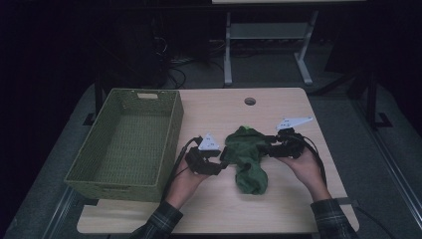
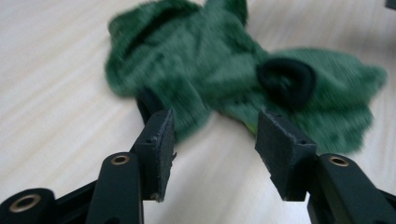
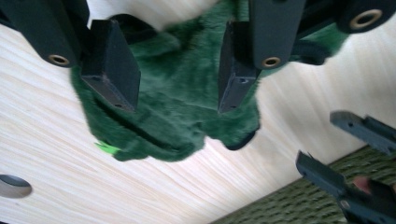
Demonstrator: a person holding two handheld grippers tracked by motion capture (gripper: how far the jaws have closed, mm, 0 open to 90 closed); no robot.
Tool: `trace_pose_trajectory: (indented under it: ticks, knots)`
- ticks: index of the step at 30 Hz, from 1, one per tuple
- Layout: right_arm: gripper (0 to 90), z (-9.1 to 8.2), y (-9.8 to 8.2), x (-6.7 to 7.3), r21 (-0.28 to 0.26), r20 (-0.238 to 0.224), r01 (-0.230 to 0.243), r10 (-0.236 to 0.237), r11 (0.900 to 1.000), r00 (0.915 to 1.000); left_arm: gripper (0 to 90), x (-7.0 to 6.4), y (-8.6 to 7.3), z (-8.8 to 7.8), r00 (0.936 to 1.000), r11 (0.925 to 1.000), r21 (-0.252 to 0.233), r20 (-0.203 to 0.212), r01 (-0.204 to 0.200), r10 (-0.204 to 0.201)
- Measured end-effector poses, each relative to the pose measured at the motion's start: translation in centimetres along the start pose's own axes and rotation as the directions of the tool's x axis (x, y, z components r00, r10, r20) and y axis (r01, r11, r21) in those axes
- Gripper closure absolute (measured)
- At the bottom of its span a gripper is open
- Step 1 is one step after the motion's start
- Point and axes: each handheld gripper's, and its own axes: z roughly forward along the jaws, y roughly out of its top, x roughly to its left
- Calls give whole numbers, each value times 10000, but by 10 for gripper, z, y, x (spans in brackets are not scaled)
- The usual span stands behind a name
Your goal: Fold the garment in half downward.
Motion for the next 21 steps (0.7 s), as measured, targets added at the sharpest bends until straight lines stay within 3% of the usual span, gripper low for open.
trace_pose_trajectory:
  ticks: [11, 16, 21]
  knots:
    - [491, 3, 14, -23, -248, 461, -120, 132, 9996, 9988, 456, 31, 27, 21, 9994, 9996, -9, -198, 293, -294]
    - [499, 13, 21, -36, -133, 619, -155, 163, 9998, 9980, 457, 47, 36, 32, 9979, 9988, -76, -431, 484, -487]
    - [504, 29, 24, -47, 363, 607, -422, 400, 9984, 9974, 462, 63, 38, 49, 9964, 9977, 10, -526, 673, -671]
